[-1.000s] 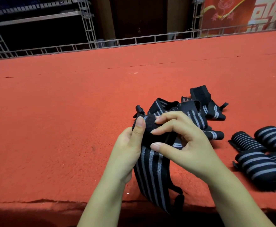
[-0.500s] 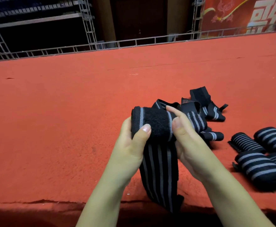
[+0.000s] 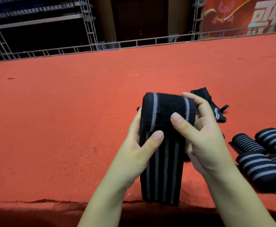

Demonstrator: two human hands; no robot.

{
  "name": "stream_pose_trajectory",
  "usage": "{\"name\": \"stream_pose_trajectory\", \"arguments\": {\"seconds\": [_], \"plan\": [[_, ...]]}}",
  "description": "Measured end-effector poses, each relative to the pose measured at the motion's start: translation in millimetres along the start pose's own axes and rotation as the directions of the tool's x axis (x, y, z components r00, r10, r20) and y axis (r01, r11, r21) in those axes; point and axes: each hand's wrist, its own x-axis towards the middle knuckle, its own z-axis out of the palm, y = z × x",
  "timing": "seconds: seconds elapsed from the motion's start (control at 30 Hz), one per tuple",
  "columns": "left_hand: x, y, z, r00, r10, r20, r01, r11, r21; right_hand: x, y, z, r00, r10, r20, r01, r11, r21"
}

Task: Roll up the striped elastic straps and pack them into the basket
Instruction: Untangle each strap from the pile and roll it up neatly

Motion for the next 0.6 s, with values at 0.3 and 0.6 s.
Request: {"name": "stream_pose_trajectory", "arguments": {"seconds": [0.3,0.6], "plan": [[-4.6,-1.6,1.5,0.989,-0.15,0.0,0.149,0.981,-0.127,5.1,4.1,-6.2,0.986,-0.108,-0.125,0.108,0.994,-0.007],[-3.7,6.3,1.2,0.994,-0.113,-0.013,0.107,0.972,-0.21,-1.0,7.0,-6.7,0.985,-0.158,0.068,0.169,0.96,-0.224]]}}
